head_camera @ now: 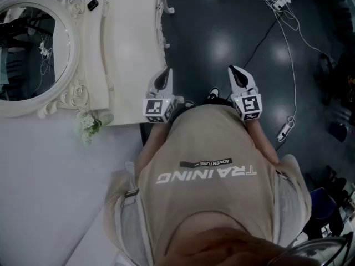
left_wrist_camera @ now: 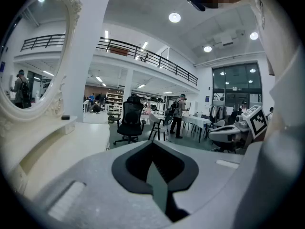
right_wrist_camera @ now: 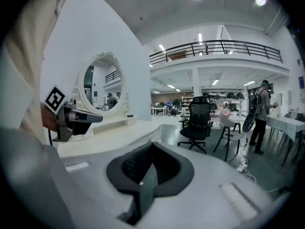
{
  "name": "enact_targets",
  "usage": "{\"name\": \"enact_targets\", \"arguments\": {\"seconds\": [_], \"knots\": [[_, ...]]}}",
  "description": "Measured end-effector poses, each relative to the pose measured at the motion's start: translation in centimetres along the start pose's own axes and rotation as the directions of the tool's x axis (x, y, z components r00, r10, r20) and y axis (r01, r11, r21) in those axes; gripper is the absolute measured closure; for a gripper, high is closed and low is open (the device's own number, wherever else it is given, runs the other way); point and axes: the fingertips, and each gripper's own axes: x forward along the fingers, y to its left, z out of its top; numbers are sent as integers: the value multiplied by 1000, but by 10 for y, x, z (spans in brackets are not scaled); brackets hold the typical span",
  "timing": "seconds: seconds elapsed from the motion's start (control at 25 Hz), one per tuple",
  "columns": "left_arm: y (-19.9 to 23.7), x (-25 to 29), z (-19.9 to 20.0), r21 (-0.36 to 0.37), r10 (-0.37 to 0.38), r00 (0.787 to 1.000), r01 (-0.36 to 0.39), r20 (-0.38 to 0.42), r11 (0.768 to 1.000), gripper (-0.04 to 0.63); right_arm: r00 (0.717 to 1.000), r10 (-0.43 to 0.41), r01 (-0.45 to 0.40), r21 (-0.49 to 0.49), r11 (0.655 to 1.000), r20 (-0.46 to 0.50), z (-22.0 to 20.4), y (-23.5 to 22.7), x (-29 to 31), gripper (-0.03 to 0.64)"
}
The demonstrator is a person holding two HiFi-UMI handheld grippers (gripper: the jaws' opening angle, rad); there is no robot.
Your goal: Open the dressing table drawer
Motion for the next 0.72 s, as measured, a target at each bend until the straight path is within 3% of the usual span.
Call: {"name": "enact_targets", "arguments": {"seconds": [0.48,0.72], "knots": [[-20,68,11,2,30,999,-30,-16,1000,589,1000,15,-15,-17,1000,5,-2,-69,14,614],[-25,100,22,8,96,995,-96,-3,995,589,999,39,-38,-28,999,13,-1,-110,31,614]]}}
